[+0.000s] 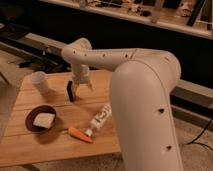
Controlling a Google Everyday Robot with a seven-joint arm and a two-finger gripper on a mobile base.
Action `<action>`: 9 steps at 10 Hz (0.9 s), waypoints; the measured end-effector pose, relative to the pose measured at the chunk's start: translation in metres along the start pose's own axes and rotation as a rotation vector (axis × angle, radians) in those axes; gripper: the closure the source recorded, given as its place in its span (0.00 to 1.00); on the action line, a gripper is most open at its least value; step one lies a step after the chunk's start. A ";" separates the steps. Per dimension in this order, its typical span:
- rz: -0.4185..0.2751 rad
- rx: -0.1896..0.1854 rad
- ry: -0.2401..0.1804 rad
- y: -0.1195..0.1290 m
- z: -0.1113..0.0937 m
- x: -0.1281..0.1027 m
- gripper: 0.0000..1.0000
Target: Knock the eraser over
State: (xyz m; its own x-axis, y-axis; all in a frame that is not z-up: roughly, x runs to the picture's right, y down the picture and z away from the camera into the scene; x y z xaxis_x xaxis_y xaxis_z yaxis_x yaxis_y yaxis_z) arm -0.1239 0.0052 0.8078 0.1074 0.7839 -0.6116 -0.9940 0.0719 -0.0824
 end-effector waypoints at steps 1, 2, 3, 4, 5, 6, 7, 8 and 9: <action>-0.006 0.007 -0.002 0.003 0.005 -0.008 0.35; -0.008 0.010 -0.002 0.004 0.008 -0.012 0.35; -0.016 -0.017 0.006 0.009 0.011 -0.019 0.35; -0.030 -0.086 0.013 0.018 0.011 -0.022 0.35; -0.038 -0.147 0.016 0.024 0.009 -0.024 0.35; -0.055 -0.284 0.021 0.036 0.002 -0.025 0.35; -0.063 -0.349 0.020 0.037 -0.003 -0.026 0.35; -0.073 -0.398 0.018 0.033 -0.007 -0.027 0.35; -0.079 -0.410 0.016 0.024 -0.008 -0.027 0.35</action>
State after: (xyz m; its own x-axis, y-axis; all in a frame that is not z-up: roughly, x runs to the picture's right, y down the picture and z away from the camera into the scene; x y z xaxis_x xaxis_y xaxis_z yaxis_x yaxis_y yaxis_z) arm -0.1504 -0.0191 0.8165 0.1864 0.7760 -0.6026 -0.8927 -0.1224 -0.4338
